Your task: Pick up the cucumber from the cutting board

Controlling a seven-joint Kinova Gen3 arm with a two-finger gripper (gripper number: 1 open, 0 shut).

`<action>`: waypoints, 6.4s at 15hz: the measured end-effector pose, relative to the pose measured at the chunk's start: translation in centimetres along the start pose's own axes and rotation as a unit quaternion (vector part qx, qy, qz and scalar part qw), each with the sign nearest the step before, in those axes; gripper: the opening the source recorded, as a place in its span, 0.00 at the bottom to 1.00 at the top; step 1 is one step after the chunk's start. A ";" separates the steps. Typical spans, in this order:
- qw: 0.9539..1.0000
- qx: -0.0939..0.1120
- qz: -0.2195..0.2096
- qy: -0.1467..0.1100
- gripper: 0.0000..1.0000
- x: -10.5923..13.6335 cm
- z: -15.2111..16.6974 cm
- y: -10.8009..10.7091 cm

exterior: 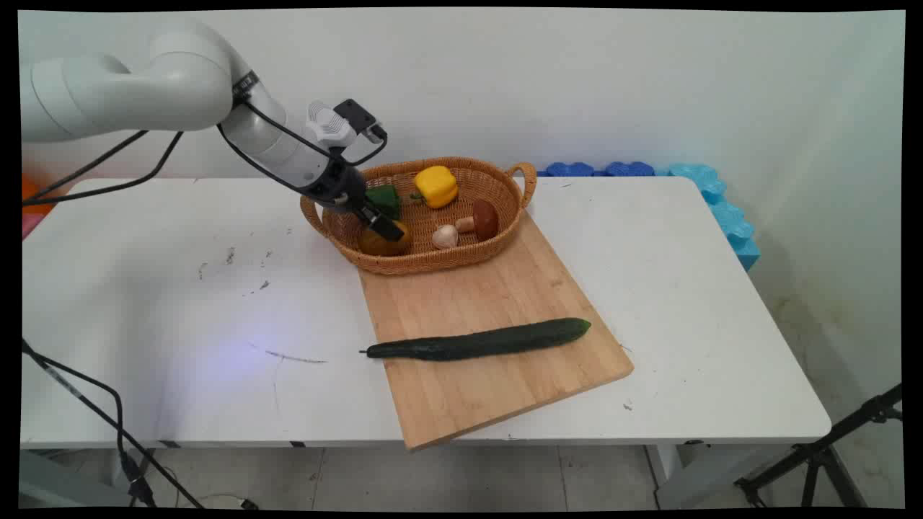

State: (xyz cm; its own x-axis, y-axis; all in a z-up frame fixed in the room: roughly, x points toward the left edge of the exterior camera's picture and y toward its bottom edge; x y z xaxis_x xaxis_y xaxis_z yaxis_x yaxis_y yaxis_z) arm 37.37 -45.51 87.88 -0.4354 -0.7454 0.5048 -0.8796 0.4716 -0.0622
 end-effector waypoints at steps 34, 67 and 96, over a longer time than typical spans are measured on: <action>0.962 -0.213 0.151 0.075 1.00 -1.0 -30.7 4.9; 0.982 -0.145 0.120 0.013 1.00 -1.5 -11.4 13.7; 0.980 -0.137 0.138 -0.048 0.00 -1.1 3.8 19.8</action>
State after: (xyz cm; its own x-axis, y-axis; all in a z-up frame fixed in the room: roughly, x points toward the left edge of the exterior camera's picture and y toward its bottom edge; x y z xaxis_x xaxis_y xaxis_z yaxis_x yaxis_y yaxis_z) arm 19.71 -37.16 82.84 -0.6774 -0.6054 0.4179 -0.6462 0.7612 0.0551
